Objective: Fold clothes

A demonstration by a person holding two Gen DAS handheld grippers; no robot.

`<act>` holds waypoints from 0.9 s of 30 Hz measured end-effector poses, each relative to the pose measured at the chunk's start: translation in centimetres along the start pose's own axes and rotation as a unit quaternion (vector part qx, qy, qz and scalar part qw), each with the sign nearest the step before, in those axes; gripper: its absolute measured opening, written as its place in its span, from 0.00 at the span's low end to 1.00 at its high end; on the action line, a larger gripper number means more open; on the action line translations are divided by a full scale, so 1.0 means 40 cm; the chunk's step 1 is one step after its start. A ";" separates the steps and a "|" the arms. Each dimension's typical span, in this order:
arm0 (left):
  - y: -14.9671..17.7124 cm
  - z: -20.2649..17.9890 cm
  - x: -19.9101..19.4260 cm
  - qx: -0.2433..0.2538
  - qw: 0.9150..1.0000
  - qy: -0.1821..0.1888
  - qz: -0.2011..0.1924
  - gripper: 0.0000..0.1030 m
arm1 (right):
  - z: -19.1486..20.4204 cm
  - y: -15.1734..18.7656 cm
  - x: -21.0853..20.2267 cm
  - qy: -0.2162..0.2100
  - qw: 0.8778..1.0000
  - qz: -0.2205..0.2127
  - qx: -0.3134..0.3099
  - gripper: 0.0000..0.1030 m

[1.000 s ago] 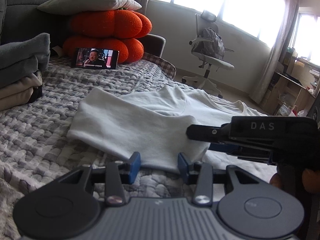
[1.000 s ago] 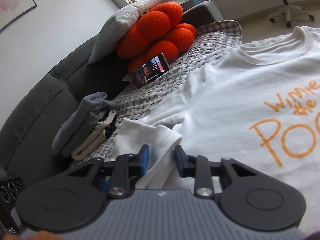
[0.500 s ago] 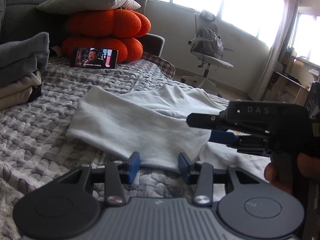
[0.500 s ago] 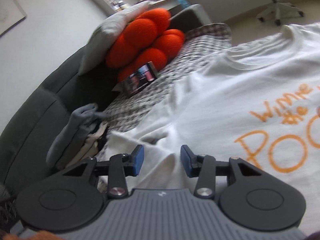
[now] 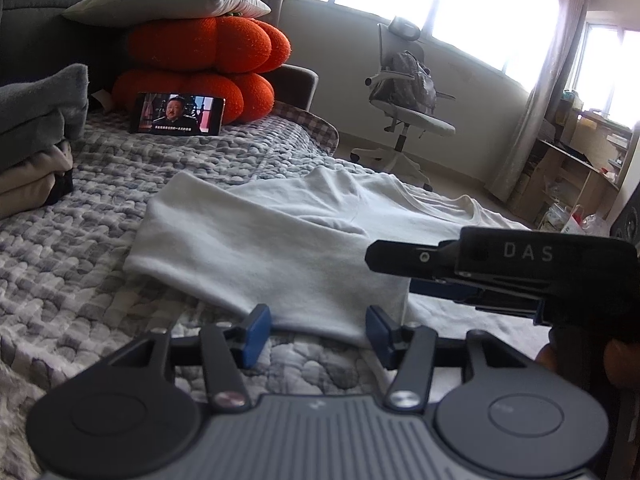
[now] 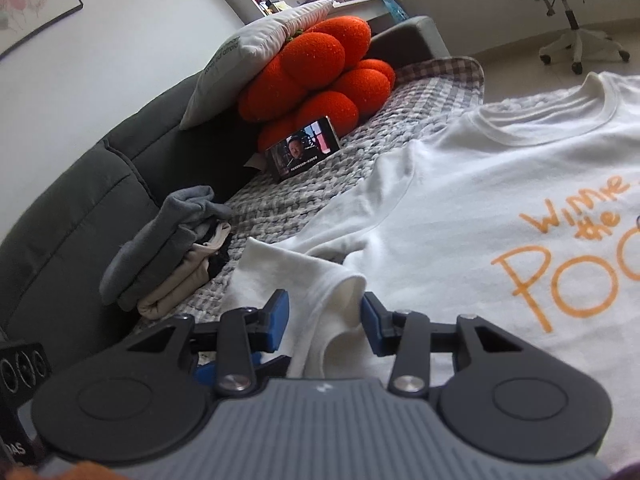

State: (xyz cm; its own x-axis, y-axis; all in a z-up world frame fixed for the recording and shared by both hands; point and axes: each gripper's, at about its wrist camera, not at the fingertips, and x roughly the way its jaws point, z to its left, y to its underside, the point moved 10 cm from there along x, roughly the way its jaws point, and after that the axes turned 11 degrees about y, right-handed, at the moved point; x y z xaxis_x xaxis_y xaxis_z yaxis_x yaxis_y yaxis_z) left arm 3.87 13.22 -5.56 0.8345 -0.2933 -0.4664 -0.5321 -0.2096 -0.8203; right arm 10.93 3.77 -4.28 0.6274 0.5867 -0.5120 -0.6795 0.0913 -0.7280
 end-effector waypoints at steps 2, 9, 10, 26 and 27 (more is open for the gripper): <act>0.001 -0.002 0.000 0.003 1.000 -0.001 0.000 0.53 | -0.009 -0.010 -0.001 0.014 1.000 -0.012 -0.003 0.42; 0.001 -0.003 0.000 0.009 1.000 -0.002 0.001 0.54 | -0.035 -0.005 0.018 0.010 1.000 0.007 0.023 0.43; 0.000 -0.002 -0.001 0.009 1.000 -0.001 0.001 0.54 | -0.028 0.001 0.016 0.010 1.000 0.003 0.011 0.43; 0.005 -0.007 -0.002 0.014 1.000 0.000 0.003 0.54 | -0.023 -0.004 0.000 0.007 1.000 -0.006 0.006 0.20; 0.005 -0.007 -0.002 0.015 1.000 0.000 0.003 0.54 | -0.022 -0.003 0.002 0.008 1.000 -0.006 0.005 0.20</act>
State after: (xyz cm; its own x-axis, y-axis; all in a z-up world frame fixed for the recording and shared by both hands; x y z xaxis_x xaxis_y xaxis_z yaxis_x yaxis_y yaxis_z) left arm 3.65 12.93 -5.59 0.8319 -0.2938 -0.4708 -0.5320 -0.1804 -0.8273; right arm 11.39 3.08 -4.63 0.6407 0.5731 -0.5109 -0.6763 0.1063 -0.7289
